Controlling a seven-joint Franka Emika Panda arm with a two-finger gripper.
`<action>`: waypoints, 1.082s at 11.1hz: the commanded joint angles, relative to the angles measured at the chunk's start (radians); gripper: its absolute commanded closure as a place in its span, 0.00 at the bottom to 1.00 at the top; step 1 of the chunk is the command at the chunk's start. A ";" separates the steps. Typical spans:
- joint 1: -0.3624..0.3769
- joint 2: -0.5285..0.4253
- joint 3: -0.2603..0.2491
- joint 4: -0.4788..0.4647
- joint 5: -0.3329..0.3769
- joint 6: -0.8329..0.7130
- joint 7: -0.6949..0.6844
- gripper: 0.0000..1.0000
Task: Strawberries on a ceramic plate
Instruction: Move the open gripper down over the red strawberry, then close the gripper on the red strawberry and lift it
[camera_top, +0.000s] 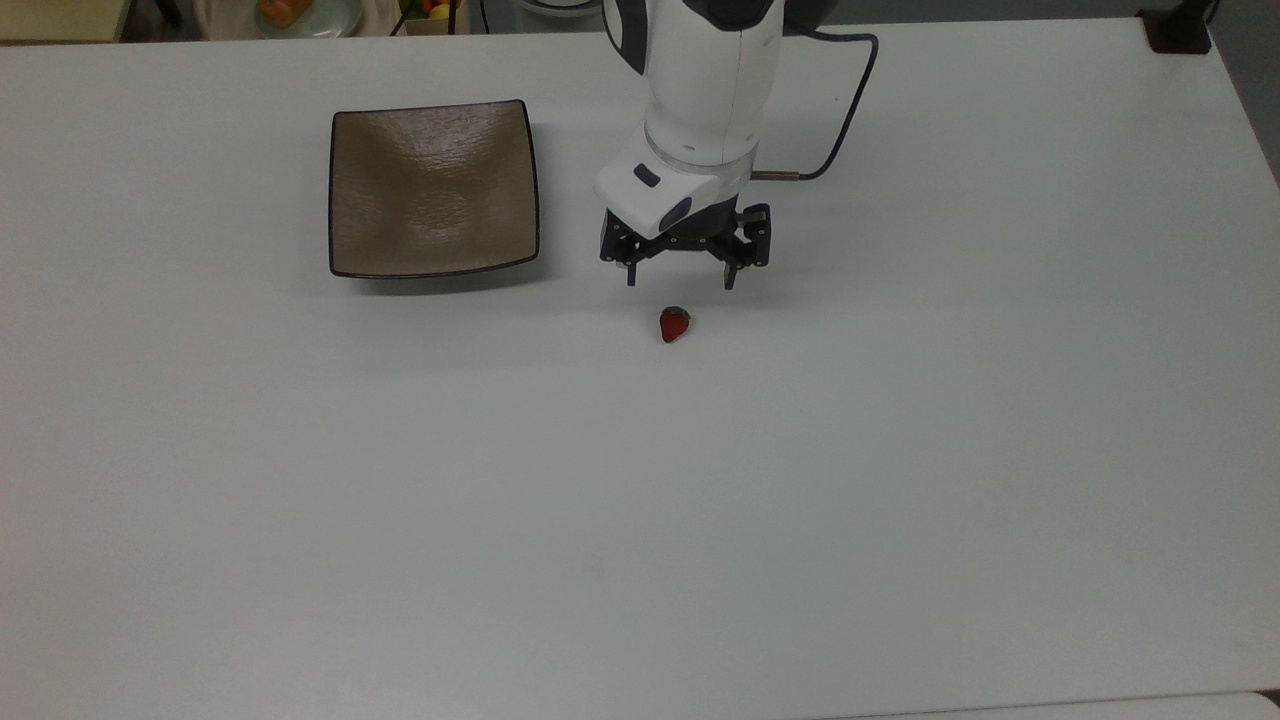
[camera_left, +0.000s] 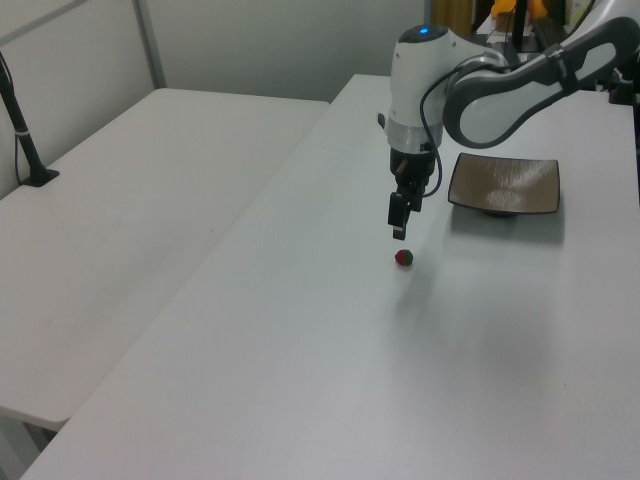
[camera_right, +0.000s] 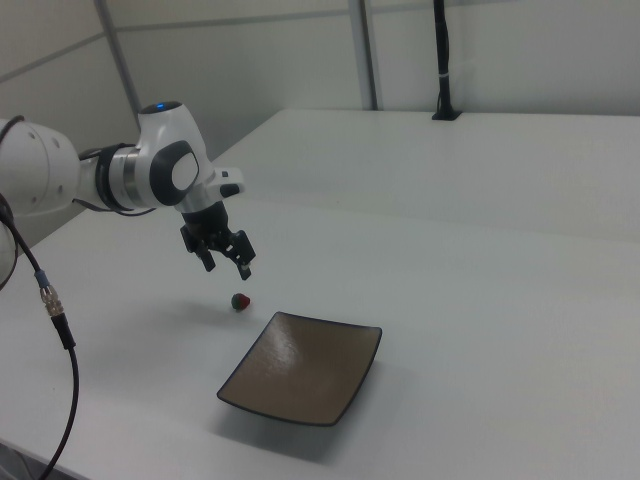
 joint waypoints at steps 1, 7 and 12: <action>0.010 0.005 -0.004 -0.064 -0.066 0.092 0.008 0.00; 0.010 0.057 -0.003 -0.082 -0.108 0.137 0.010 0.03; 0.007 0.065 -0.003 -0.102 -0.108 0.212 0.005 0.53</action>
